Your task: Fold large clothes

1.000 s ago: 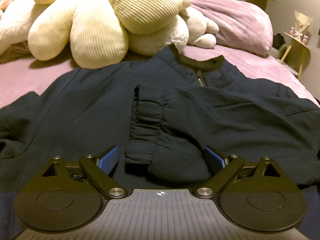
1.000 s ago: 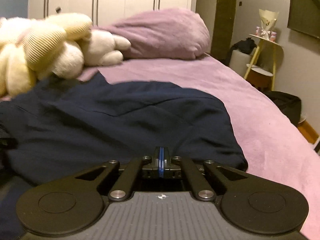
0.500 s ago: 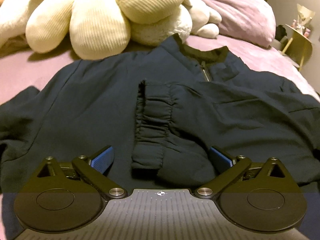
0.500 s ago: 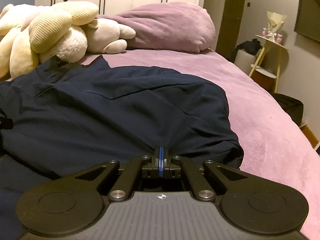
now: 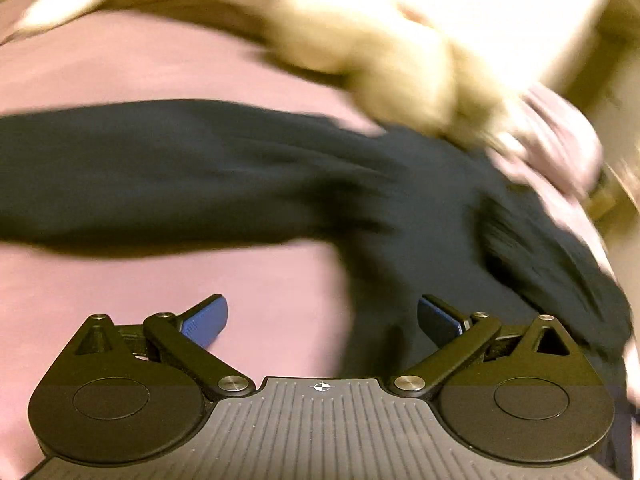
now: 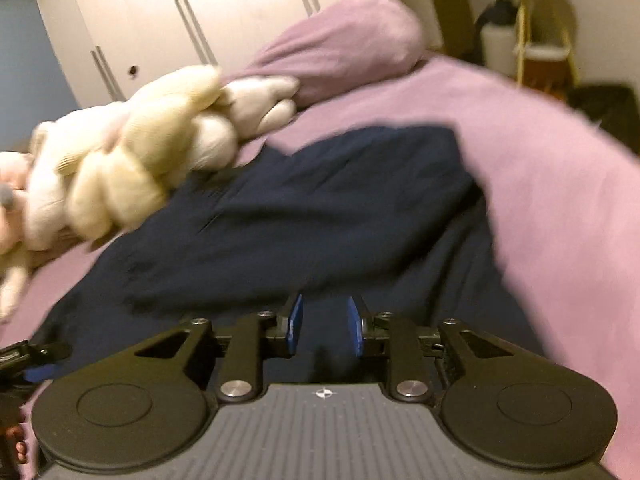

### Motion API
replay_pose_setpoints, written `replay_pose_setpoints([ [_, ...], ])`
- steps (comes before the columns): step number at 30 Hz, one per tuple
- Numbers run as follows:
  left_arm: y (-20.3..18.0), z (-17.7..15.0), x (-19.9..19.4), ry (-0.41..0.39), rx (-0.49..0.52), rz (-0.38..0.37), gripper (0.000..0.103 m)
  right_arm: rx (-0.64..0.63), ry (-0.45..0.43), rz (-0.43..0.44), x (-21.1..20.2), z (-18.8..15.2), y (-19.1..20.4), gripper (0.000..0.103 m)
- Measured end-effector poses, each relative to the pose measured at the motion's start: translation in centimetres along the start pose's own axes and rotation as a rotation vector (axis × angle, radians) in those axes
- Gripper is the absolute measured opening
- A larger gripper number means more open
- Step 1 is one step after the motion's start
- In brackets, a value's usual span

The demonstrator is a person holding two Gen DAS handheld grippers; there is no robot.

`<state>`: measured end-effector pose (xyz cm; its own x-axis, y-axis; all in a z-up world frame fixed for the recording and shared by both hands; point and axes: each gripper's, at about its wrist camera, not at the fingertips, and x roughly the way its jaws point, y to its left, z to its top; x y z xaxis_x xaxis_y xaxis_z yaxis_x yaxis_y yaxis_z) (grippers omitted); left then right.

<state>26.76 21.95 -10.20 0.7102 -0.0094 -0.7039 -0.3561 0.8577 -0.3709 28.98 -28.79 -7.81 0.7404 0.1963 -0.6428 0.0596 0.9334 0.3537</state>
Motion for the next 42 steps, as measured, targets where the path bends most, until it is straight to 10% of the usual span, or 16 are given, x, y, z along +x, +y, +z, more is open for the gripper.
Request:
replay_pose_setpoints([
  [4,10.0,1.7,-2.1,-0.079,-0.330,0.075,0.102,0.011,0.052,0.039,-1.2,-4.1,2.1,0.024],
  [12,20.5,3.4,-2.4,-0.182,-0.833,0.003,0.051,-0.049,0.051,0.047,-2.0,-6.2,6.1,0.027],
  [18,22.6,2.9,-1.2,-0.185,-0.948,-0.026,0.014,-0.059,0.025,0.072,-2.1,-6.2,7.5,0.027],
  [25,15.2,7.7,-4.2,-0.257,-0.537,-0.040,0.010,0.000,0.115,0.112,-1.3,-7.2,6.2,0.025],
  [32,-5.0,9.7,-2.9,-0.150,0.028,-0.285,0.013,-0.007,0.096,0.094,-1.7,-7.1,5.7,0.024],
  [34,-10.4,8.2,-0.5,-0.073,0.111,-0.323,0.025,0.012,0.088,0.093,-1.9,-7.1,5.4,0.024],
  [38,-17.3,4.0,4.8,0.069,0.216,-0.334,0.087,0.047,0.085,0.104,-2.3,-7.0,4.5,0.024],
  [42,-17.9,0.7,6.7,0.154,0.199,-0.311,0.087,0.068,0.089,0.102,-2.5,-6.6,3.2,0.024],
])
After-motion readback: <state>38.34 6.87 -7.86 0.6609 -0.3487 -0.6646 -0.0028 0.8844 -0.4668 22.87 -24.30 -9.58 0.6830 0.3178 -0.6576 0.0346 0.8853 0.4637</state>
